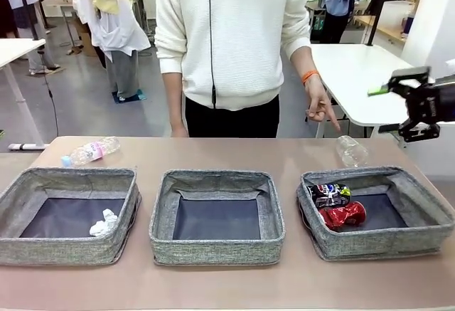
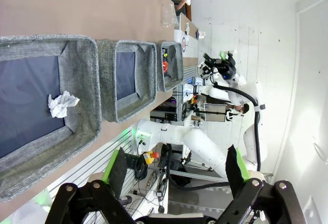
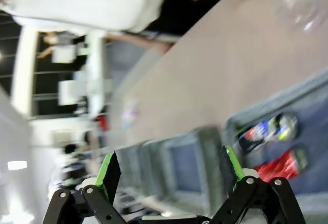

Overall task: Sort the waste into the appropriate baskets.
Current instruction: Pick up the waste item pointed out by the person.

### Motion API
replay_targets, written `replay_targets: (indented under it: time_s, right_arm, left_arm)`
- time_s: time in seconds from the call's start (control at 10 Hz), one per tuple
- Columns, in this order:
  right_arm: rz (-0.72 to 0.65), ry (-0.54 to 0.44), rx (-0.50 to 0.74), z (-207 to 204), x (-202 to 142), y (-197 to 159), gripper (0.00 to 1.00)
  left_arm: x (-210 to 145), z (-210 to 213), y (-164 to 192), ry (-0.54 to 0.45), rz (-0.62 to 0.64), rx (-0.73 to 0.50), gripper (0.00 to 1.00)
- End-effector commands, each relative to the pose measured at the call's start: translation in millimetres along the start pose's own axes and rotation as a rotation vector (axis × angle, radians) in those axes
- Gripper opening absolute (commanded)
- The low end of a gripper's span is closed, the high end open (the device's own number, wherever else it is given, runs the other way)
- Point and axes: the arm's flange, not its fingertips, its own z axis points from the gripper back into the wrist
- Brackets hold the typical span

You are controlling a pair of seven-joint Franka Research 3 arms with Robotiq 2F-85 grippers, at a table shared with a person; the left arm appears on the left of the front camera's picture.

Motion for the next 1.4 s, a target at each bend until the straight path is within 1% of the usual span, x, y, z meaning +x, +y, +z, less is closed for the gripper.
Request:
replay_targets:
  time_s: [0.0, 0.1, 0.2, 0.4, 0.5, 0.6, 0.7, 0.8, 0.9, 1.0, 1.1, 1.2, 1.3]
  right_arm:
    - [0.572, -0.434, -0.853, -24, 37, -11, 1.00]
    - [0.505, -0.580, -0.821, -19, 49, -17, 1.00]
    - [0.112, -0.052, -0.124, -17, 14, -1, 1.00]
    - [0.112, -0.052, -0.124, -17, 14, -1, 1.00]
    - [0.187, -0.107, -0.203, -22, 29, -8, 1.00]
    - [0.180, -0.009, -0.342, -37, 47, -16, 1.00]
    - [0.186, 0.117, -0.342, -45, 67, -19, 1.00]
    - [0.283, 0.246, -0.400, -51, 88, -13, 1.00]
    - [0.343, 0.317, -0.492, -60, 106, -7, 1.00]
    - [0.354, 0.247, -0.635, -75, 123, -7, 1.00]
    - [0.326, 0.096, -0.715, -92, 138, -11, 1.00]
    - [0.357, 0.043, -0.749, -115, 149, -25, 1.00]
    - [0.372, 0.067, -0.793, -132, 157, -42, 1.00]
  left_arm:
    - [1, 1, -3, -0.010, 0.001, -0.013, 1.00]
    - [1, 1, -3, -0.010, 0.001, -0.013, 1.00]
    - [1, 1, -3, -0.010, 0.001, -0.013, 1.00]
    - [1, 1, -3, -0.010, 0.001, -0.013, 1.00]
    - [1, 1, -3, -0.010, 0.001, -0.013, 1.00]
    - [1, 1, -3, -0.010, 0.001, -0.013, 1.00]
    - [1, 1, -3, -0.010, 0.001, -0.013, 1.00]
    - [1, 1, -3, -0.010, 0.001, -0.013, 1.00]
    - [1, 1, -3, -0.010, 0.001, -0.013, 1.00]
    - [1, 1, -3, -0.010, 0.001, -0.013, 1.00]
    - [1, 1, -3, -0.010, 0.001, -0.013, 1.00]
    - [1, 1, -3, -0.010, 0.001, -0.013, 1.00]
    - [1, 1, -3, -0.010, 0.001, -0.013, 1.00]
